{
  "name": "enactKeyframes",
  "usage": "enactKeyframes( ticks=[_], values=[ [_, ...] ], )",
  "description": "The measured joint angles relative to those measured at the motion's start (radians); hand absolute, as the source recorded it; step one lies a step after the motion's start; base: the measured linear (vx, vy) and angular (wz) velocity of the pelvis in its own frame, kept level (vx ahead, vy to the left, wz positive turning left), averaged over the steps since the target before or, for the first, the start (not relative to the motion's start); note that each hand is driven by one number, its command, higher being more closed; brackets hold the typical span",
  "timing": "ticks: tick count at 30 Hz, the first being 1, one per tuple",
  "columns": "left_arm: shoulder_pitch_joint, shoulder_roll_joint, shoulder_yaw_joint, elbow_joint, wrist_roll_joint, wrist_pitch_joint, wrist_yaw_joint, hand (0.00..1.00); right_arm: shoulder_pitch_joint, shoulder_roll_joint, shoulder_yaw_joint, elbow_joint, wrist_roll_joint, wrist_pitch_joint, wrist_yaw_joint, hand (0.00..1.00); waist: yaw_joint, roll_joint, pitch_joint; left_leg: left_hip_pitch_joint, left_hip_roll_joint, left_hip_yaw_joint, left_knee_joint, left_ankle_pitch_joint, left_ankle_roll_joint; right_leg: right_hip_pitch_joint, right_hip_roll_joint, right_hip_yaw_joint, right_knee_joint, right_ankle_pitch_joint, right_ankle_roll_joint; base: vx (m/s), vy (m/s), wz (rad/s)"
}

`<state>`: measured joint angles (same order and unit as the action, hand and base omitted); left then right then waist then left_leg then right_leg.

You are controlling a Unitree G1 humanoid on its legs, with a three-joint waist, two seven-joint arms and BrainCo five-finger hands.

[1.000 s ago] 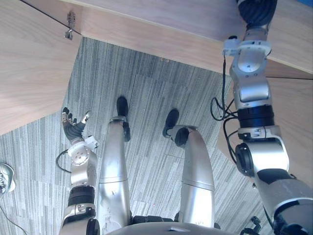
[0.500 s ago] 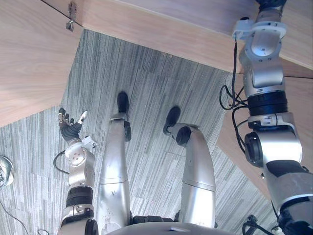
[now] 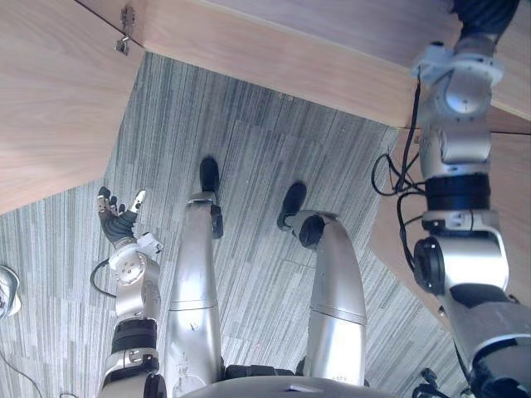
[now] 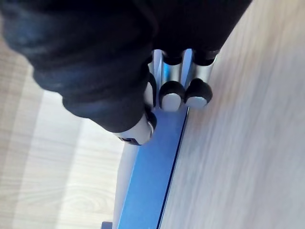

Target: Walk over to the cabinet, pick up the folder, carry it to the office cabinet, place the folder inside the office cabinet, then close the office cabinet door

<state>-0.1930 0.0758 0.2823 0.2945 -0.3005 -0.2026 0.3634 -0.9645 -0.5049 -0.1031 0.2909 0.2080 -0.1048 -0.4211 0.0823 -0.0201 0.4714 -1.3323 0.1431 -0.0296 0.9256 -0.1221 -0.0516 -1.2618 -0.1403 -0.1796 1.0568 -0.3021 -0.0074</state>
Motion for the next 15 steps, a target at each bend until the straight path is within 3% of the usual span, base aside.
enactKeyframes(
  ticks=[6, 9, 13, 15],
  values=[
    [-0.011, 0.002, 0.001, -0.003, 0.010, 0.006, 0.000, 0.00, 0.199, 0.064, -0.027, -0.195, -0.028, -0.007, -0.002, 1.00, -0.006, 0.000, 0.000, 0.051, 0.013, 0.011, -0.002, -0.016, 0.001, 0.042, 0.011, 0.010, -0.007, -0.007, 0.009, -0.02, 0.012, -0.09],
    [-0.011, 0.001, 0.000, -0.005, 0.013, 0.012, 0.000, 0.00, 0.316, 0.109, -0.017, -0.308, -0.095, -0.015, 0.003, 1.00, -0.006, -0.001, -0.001, 0.076, 0.025, 0.011, -0.001, -0.019, -0.005, 0.067, 0.026, 0.013, -0.015, -0.007, 0.008, 0.01, -0.004, -0.09],
    [-0.009, -0.008, -0.002, -0.005, 0.054, 0.032, -0.009, 0.00, 0.491, 0.166, 0.060, -0.440, -0.191, -0.040, 0.032, 1.00, -0.017, -0.003, -0.002, 0.156, 0.036, 0.012, -0.004, -0.036, -0.011, 0.151, 0.040, 0.013, -0.034, -0.005, 0.001, 0.03, -0.002, -0.08],
    [0.001, -0.011, -0.002, 0.002, 0.082, 0.038, -0.027, 0.00, 0.602, 0.205, 0.130, -0.504, -0.238, -0.063, 0.062, 1.00, -0.023, -0.024, -0.022, 0.221, 0.048, 0.026, -0.018, -0.062, -0.017, 0.211, 0.044, 0.014, -0.059, -0.017, 0.003, 0.02, 0.004, -0.15]
  ],
)
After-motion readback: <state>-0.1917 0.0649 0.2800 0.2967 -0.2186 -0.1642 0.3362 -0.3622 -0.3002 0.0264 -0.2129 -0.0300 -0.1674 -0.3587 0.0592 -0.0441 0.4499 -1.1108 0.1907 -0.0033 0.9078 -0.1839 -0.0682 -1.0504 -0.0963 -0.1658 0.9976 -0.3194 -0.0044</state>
